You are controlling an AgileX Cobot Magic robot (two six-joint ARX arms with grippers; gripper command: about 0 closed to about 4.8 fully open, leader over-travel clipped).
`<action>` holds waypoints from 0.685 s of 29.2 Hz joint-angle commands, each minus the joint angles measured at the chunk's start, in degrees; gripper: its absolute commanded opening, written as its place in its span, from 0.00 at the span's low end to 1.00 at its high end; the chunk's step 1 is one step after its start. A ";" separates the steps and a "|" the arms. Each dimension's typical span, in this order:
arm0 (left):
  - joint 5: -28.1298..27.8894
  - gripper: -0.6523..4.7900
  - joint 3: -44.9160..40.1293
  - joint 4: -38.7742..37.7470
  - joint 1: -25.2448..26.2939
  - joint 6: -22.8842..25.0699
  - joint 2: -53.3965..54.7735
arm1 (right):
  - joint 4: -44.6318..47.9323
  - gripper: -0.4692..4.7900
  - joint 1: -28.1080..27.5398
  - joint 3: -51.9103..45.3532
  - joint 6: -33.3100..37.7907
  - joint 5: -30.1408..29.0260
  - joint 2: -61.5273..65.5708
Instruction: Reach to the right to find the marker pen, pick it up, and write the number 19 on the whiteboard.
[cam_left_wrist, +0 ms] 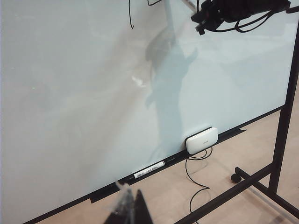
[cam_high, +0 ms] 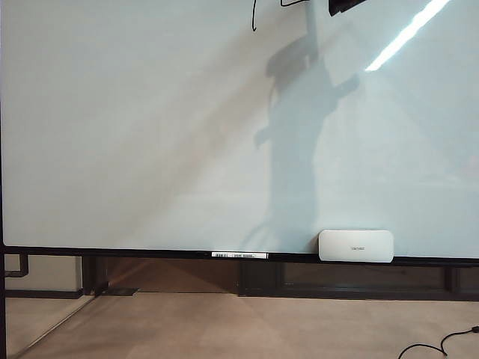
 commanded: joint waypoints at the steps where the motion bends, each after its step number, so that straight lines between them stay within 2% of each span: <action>1: 0.02 0.11 0.20 0.70 -0.02 -0.11 -0.02 | -2.34 0.08 -0.79 0.24 1.92 0.20 0.02; 9: 0.02 0.11 0.20 0.70 -0.02 -0.11 -0.02 | -7.76 0.08 -0.90 0.11 2.21 -0.09 0.72; 20: 0.00 0.11 0.20 0.70 -0.02 -0.07 -0.02 | -10.27 0.08 -0.90 0.04 3.67 -0.83 2.34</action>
